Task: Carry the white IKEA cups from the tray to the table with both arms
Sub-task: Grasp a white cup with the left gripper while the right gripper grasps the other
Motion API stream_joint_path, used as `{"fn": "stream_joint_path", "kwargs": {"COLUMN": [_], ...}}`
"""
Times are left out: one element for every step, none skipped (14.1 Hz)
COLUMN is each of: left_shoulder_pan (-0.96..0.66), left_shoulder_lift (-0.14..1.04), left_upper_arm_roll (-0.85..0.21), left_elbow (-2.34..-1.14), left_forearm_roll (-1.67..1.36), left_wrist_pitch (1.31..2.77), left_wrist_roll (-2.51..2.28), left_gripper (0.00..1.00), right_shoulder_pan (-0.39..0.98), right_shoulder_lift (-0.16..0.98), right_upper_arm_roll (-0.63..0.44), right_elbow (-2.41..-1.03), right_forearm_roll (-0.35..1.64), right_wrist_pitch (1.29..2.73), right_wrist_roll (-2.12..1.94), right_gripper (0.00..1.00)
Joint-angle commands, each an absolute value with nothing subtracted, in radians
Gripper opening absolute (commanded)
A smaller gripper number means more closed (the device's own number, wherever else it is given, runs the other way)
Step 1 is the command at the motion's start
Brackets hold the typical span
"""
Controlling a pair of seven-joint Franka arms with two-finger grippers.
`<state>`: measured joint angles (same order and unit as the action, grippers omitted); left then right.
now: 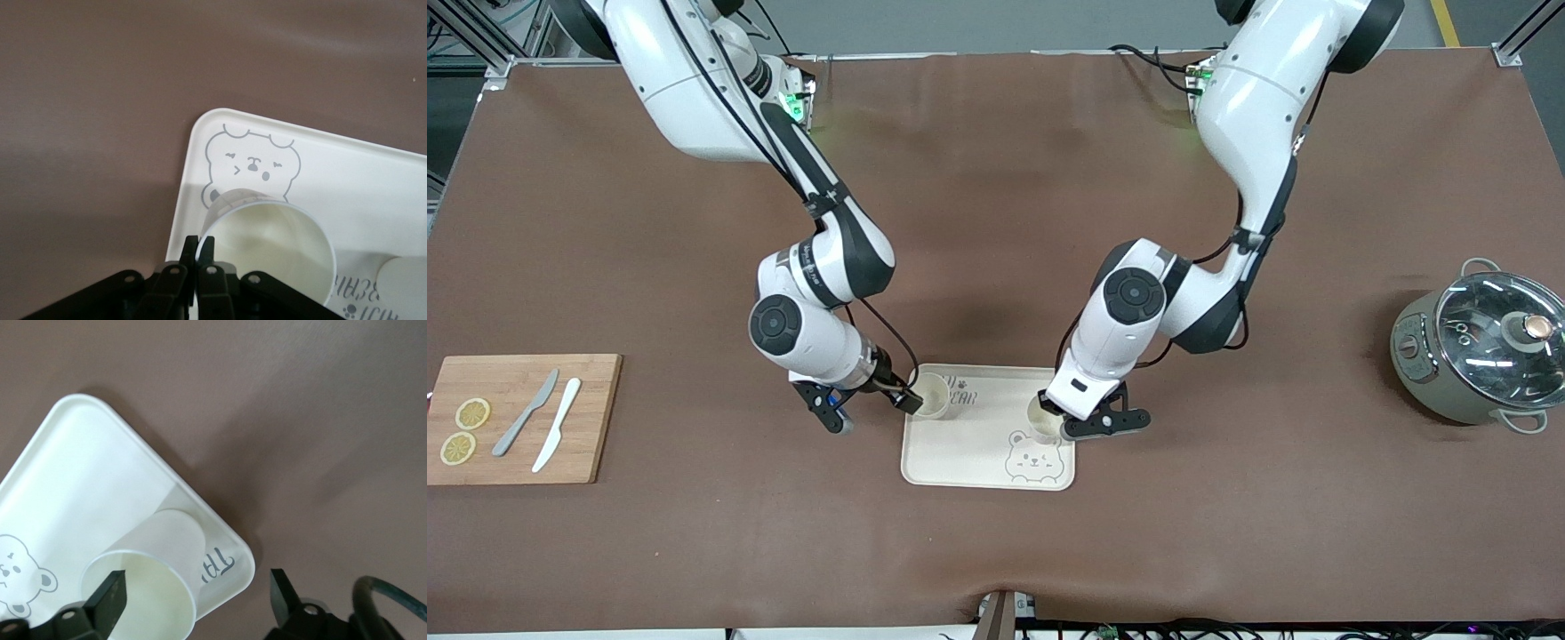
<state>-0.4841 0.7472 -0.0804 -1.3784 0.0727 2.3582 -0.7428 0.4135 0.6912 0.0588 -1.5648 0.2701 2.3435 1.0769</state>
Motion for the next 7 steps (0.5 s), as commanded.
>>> {"fn": "stream_joint_path", "kwargs": {"left_shoulder_pan": [-0.460,-0.437,-0.425,-0.393,-0.368,-0.351,-0.324], "left_shoulder_lift": [0.638,0.618,0.591,0.562,0.530,0.499,0.473], "left_upper_arm_roll": [-0.075,-0.077,-0.077,-0.078,-0.081,-0.081,-0.081], "left_elbow": [-1.401,-1.404,-1.422,-1.437,-1.462,-1.486,-1.512], "left_forearm_roll": [0.097,0.097,0.097,0.097,0.097,0.097,0.097], "left_wrist_pitch": [2.240,2.202,2.163,2.137,2.117,2.108,2.094], "left_wrist_roll": [-0.726,-0.724,-0.715,-0.713,-0.712,-0.704,-0.681], "left_gripper": [0.00,0.00,0.00,0.00,0.00,0.00,0.00], "right_shoulder_pan": [0.425,0.425,0.428,0.429,0.430,0.430,0.431], "right_shoulder_lift": [0.703,0.707,0.709,0.709,0.709,0.709,0.709], "right_upper_arm_roll": [0.049,0.049,0.049,0.049,0.049,0.049,0.049], "right_elbow": [-1.549,-1.549,-1.549,-1.549,-1.549,-1.549,-1.549], "right_forearm_roll": [0.276,0.276,0.276,0.276,0.276,0.276,0.276], "right_wrist_pitch": [2.352,2.352,2.359,2.367,2.368,2.368,2.368], "right_wrist_roll": [1.098,1.098,1.100,1.100,1.100,1.100,1.100], "right_gripper": [0.60,0.46,0.33,0.26,0.16,0.13,0.10]}}
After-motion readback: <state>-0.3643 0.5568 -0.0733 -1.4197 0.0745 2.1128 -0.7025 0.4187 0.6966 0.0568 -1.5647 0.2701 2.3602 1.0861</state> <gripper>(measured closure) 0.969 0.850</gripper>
